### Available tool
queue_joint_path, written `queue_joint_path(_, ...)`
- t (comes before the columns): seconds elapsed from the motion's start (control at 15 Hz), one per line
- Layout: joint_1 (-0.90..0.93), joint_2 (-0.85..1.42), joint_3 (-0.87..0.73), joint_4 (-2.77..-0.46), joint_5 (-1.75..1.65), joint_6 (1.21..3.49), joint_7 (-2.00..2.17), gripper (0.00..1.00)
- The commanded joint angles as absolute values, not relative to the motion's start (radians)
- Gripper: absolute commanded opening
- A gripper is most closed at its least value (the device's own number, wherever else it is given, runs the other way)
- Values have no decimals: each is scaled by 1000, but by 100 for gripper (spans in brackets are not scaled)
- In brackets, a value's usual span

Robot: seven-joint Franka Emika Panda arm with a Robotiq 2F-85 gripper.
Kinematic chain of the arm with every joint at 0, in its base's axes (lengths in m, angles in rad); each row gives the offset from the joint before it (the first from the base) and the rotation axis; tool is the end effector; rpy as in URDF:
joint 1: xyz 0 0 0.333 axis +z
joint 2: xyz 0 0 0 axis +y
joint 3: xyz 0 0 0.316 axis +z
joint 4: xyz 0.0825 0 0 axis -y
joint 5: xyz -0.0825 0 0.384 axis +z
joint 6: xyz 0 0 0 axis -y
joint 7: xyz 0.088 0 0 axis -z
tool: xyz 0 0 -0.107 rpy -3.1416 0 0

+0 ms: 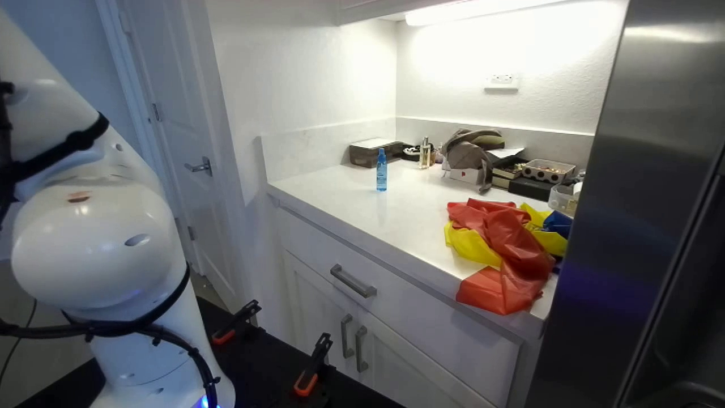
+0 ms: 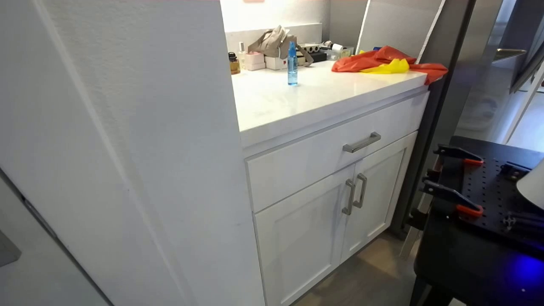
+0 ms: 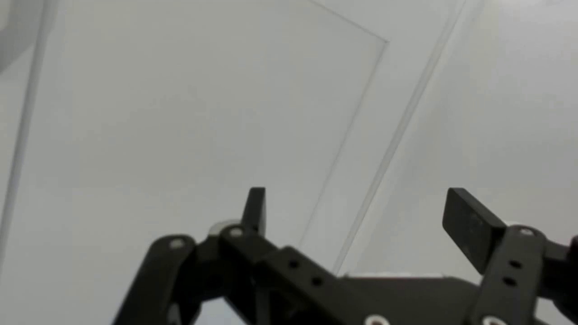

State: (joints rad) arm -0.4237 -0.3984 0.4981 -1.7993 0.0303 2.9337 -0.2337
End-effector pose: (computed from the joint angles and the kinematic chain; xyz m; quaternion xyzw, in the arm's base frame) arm 0.4479 0.1155 0.8580 0.7191 0.1542 0.6667 0.1209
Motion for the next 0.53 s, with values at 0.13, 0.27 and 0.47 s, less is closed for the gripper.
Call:
queue_joint_path(0.13,-206,-661,296,-2015,-102,2776,-112,100)
queue_joint_path(0.27,-177,-738,284,-2072,-155,2726,-51,100)
queue_joint_path(0.47,-145,-831,299,-2133,-196,2659,18,100)
